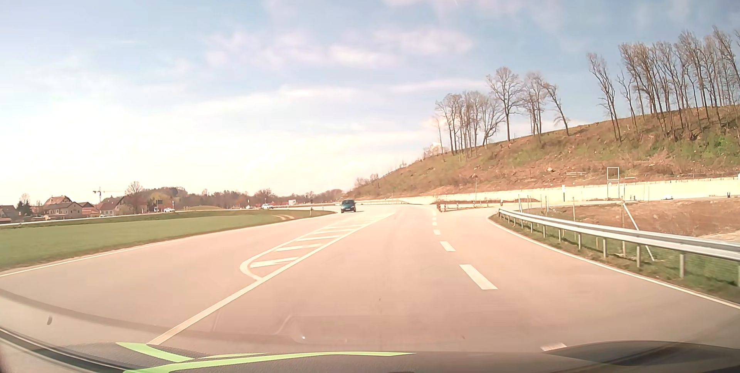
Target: Follow the waypoints while adhering to traffic rules and regulations
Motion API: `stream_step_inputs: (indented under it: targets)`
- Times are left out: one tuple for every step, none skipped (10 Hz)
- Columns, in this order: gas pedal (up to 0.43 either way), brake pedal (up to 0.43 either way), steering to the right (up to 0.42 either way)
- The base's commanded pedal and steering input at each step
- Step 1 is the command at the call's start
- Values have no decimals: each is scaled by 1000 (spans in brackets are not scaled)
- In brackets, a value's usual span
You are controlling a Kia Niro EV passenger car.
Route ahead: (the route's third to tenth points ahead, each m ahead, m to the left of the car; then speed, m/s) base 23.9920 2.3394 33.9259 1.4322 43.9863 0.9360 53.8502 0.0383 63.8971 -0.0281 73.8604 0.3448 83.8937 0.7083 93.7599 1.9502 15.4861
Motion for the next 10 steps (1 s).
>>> stream_step_inputs:
  targets:
    - [0,0,25]
    - [0,0,25]
    - [0,0,25]
    - [0,0,25]
    - [0,0,25]
    - [0,0,24]
    - [0,0,23]
    - [0,0,21]
    - [0,0,20]
    - [0,0,19]
